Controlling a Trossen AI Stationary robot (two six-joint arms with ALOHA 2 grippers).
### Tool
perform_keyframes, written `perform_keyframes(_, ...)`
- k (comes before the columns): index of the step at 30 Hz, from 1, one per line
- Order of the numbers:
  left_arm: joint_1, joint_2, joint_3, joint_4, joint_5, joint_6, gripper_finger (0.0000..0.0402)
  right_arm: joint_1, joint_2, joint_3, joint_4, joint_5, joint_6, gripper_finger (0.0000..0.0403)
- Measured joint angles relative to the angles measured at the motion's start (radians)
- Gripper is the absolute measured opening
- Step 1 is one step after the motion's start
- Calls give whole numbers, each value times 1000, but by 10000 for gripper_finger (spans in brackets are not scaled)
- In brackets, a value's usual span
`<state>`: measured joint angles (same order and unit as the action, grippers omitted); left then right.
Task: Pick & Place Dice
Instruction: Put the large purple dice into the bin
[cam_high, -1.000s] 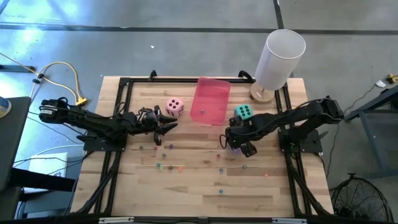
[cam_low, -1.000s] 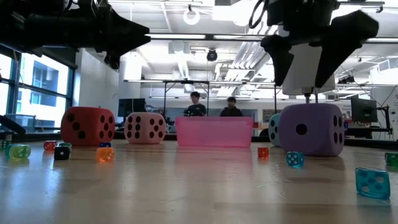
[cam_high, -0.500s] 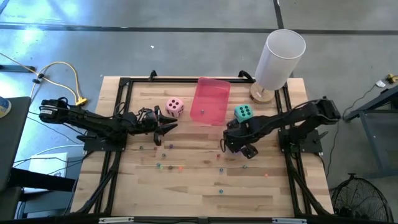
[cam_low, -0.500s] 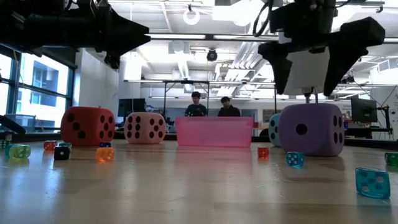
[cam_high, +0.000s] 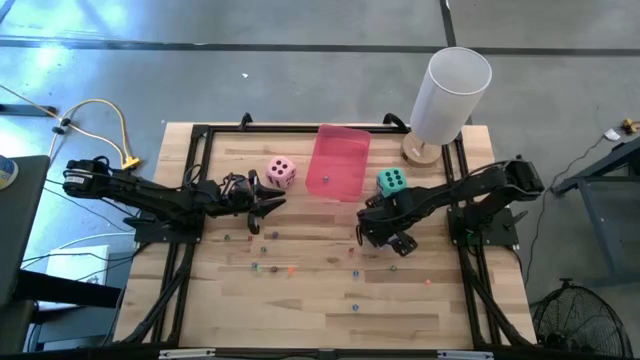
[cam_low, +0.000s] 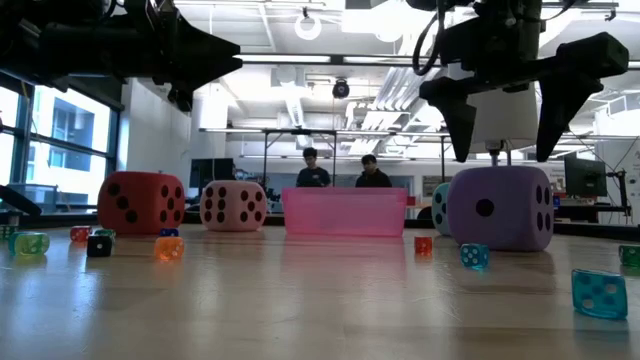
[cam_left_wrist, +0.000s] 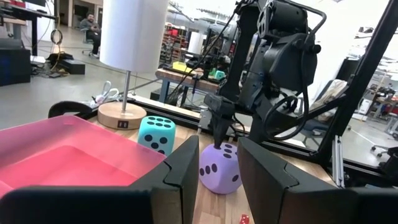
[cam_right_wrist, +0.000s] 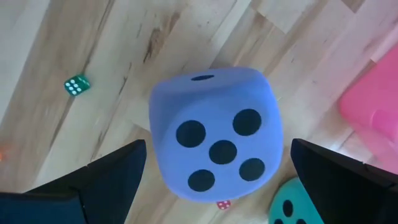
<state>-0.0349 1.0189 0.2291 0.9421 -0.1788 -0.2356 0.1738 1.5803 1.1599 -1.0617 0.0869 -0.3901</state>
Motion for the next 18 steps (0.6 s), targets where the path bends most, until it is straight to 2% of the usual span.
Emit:
perform_keyframes(11, 0, 0, 0, 0, 0, 0, 107, -1, 0, -2, -2, 8, 0, 393)
perform_keyframes(18, 0, 0, 0, 0, 0, 0, 107, -28, -1, -77, 56, 23, 0, 393)
